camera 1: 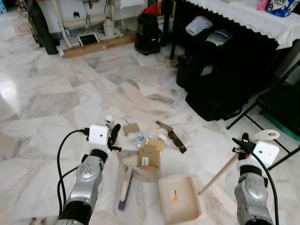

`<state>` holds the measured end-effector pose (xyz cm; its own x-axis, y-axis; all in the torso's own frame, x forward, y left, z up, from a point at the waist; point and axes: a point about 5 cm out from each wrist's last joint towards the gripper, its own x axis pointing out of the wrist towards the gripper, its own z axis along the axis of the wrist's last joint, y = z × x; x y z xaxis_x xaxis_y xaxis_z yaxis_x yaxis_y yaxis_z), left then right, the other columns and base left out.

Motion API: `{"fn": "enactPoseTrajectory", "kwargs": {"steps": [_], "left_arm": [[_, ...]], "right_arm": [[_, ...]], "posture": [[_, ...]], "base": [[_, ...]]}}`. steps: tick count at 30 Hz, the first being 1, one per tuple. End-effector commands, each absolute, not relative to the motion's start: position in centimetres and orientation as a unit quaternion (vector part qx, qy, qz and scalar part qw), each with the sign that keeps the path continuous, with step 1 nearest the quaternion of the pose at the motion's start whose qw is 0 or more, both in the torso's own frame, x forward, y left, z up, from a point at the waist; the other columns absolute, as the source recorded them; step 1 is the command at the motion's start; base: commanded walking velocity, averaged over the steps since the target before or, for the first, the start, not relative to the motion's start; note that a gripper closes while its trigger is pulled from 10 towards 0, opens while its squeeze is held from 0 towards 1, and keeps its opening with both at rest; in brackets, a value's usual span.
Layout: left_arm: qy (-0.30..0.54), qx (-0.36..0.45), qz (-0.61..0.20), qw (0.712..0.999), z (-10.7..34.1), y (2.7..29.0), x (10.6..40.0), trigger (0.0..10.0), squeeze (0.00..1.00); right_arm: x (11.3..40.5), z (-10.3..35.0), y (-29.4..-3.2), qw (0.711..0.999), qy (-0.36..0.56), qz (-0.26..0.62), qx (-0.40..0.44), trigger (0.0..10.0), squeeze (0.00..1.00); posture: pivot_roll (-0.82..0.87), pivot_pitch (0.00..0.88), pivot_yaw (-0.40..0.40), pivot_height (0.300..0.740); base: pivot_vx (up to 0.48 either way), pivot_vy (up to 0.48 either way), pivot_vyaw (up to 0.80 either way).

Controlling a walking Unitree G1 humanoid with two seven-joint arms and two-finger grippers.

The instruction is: Sweep floor

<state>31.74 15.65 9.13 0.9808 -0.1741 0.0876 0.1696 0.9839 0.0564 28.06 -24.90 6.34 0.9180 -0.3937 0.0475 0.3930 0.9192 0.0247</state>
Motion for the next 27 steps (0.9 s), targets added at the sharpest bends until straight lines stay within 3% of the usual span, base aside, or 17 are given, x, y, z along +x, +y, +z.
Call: {"fn": "enactPoseTrajectory", "kwargs": {"steps": [1,27], "left_arm": [[-0.062,0.034,-0.09,0.993,9.75,15.59,31.9,10.0,0.0],[-0.066,0.035,-0.092,0.993,9.86,15.56,31.93,10.0,0.0]], "right_arm": [[28.27,7.14,-25.14,0.978,-0.046,-0.203,0.003,10.0,0.0],[28.06,6.81,-25.33,0.977,-0.04,-0.208,-0.002,10.0,0.0]], "posture": [[0.08,0.077,-0.026,0.74],[0.08,0.079,-0.024,0.74]], "base": [[0.285,0.0,0.0],[0.266,0.0,0.0]]}}
